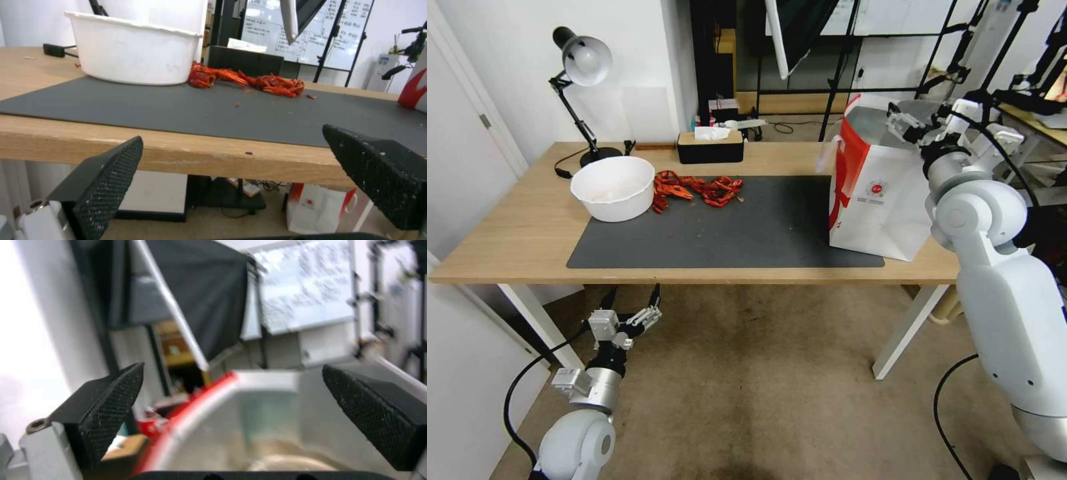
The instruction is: Close the takeout container lid, then place the container into the takeout bag.
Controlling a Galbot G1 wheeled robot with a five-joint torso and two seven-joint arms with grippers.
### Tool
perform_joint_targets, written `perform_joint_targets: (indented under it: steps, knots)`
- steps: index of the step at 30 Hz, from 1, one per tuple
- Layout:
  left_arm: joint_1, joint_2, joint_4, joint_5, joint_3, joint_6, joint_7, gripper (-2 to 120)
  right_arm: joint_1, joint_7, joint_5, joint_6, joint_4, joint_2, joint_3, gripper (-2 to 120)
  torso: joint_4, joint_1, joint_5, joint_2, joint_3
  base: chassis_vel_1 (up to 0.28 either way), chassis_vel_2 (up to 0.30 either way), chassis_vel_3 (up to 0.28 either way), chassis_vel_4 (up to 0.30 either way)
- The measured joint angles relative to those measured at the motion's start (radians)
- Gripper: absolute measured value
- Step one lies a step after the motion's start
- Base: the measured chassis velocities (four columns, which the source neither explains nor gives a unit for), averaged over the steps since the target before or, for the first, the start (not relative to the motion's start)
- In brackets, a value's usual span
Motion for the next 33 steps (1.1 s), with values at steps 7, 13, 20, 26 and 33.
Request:
perform_joint_targets:
  steps: [7,13,20,26,33]
  knots:
    - [-0.003,-0.006,-0.002,-0.003,-0.001,-0.001,0.000,100,-0.046,-0.106,-0.062,0.095,0.084,-0.003,-0.044,100,0.0002,0.000,-0.0001,0.000,0.000,0.000,0.000,0.000,0.000]
    - [-0.005,-0.010,-0.001,-0.012,-0.004,-0.013,0.003,100,-0.130,-0.151,-0.099,0.152,0.158,-0.006,-0.088,100,0.0000,0.000,0.0000,0.000,0.000,0.000,0.000,0.000,0.000]
    - [-0.012,-0.010,0.001,-0.021,-0.007,-0.026,0.006,100,-0.313,-0.176,-0.190,0.213,0.233,0.010,-0.119,100,0.0002,0.000,0.0001,0.000,0.000,0.000,0.000,0.000,0.000]
    - [-0.025,-0.009,0.007,-0.020,0.004,-0.027,0.004,100,-0.427,-0.190,-0.253,0.266,0.260,0.031,-0.117,100,-0.0001,0.000,-0.0001,0.000,0.000,0.000,0.000,0.000,0.000]
    - [-0.024,-0.011,0.012,-0.014,0.005,-0.039,0.000,100,-0.554,-0.192,-0.345,0.319,0.272,0.070,-0.117,100,0.0001,0.000,0.0000,0.000,0.000,0.000,0.000,0.000,0.000]
